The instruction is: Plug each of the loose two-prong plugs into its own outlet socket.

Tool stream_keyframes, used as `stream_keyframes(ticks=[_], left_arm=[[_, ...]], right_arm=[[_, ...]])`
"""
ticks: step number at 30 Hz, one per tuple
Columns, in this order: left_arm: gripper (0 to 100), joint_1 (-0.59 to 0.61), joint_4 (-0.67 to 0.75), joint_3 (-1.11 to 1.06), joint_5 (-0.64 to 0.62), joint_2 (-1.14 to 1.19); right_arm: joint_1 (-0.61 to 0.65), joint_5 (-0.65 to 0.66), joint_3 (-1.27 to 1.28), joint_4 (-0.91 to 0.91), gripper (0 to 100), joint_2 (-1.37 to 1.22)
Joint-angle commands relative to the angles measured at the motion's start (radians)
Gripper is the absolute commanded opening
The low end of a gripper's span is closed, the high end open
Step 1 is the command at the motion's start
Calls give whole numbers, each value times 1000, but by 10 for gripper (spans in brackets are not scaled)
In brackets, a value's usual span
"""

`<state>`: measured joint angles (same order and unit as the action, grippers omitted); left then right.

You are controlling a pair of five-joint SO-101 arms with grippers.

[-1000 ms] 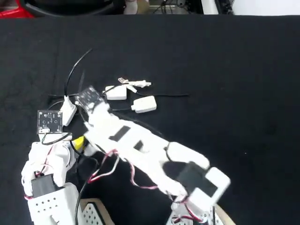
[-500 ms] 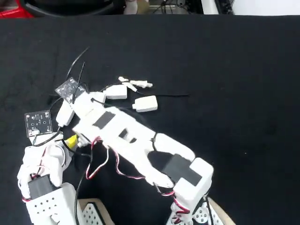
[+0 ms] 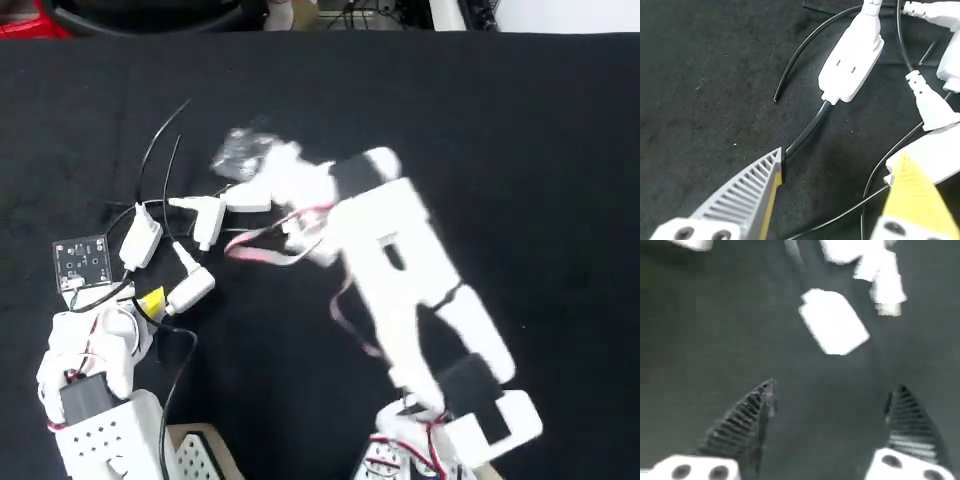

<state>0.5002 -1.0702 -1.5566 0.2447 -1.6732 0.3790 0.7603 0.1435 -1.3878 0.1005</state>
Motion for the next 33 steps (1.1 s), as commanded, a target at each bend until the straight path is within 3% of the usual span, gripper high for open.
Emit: stream_keyframes(ticks=[1, 5, 7, 12, 17, 33], left_arm=[[339, 7, 17, 35, -8, -8], [339, 7, 17, 33, -6, -8], [339, 7, 17, 31, -6, -8], [339, 5, 17, 30, -6, -8], [339, 2, 17, 30, -6, -8], [339, -15, 17, 27, -5, -8]], right_arm=[[-130, 110, -33, 218, 270, -56], [-118, 262, -85, 299, 159, -248], [-92, 299, -157, 304, 165, -352], [-58, 301, -406, 287, 247, -570], [-54, 298, -588, 239, 247, -697], [-32, 216, -651, 305, 247, -875]])
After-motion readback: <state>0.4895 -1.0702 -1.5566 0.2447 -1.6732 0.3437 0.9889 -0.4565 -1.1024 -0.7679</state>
